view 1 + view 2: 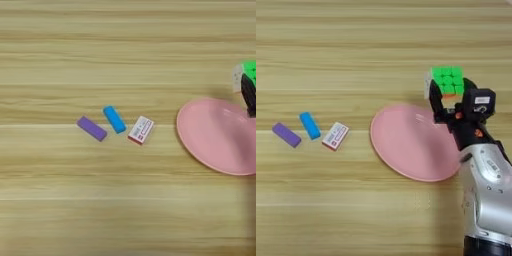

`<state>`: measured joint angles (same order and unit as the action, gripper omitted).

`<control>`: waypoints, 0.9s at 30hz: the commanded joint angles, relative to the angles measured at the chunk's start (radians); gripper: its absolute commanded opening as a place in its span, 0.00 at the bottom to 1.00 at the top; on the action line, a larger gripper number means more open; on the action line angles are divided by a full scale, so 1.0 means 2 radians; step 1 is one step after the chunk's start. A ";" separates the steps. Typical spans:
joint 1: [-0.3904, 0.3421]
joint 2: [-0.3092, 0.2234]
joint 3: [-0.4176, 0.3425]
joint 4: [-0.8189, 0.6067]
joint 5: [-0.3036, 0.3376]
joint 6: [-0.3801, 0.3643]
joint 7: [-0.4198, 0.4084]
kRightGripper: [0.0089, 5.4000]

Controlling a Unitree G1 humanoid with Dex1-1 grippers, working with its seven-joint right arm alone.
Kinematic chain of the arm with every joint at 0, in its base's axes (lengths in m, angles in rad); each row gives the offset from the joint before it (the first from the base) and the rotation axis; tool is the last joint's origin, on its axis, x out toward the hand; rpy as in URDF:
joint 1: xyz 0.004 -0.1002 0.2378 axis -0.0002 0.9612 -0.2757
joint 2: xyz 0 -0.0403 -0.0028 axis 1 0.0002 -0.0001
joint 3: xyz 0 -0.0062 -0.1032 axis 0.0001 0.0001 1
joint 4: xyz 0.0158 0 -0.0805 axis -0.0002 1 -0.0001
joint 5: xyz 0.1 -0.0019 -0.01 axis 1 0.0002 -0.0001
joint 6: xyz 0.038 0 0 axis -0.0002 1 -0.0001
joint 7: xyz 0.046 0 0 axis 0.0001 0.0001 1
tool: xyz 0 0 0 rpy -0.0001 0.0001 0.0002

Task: Move the objects on the table

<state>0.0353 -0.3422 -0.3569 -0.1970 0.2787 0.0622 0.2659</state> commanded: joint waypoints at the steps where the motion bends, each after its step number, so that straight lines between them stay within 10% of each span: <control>1: 0.021 -0.014 -0.009 -0.085 0.012 0.035 -0.004 0.61; 13: 0.074 -0.031 -0.002 -0.126 0.020 0.170 0.018 0.61; 27: 0.079 -0.042 0.030 -0.101 -0.016 0.203 0.041 0.61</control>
<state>0.2308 -0.3897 -0.2939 -0.3789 0.2626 0.4950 0.3517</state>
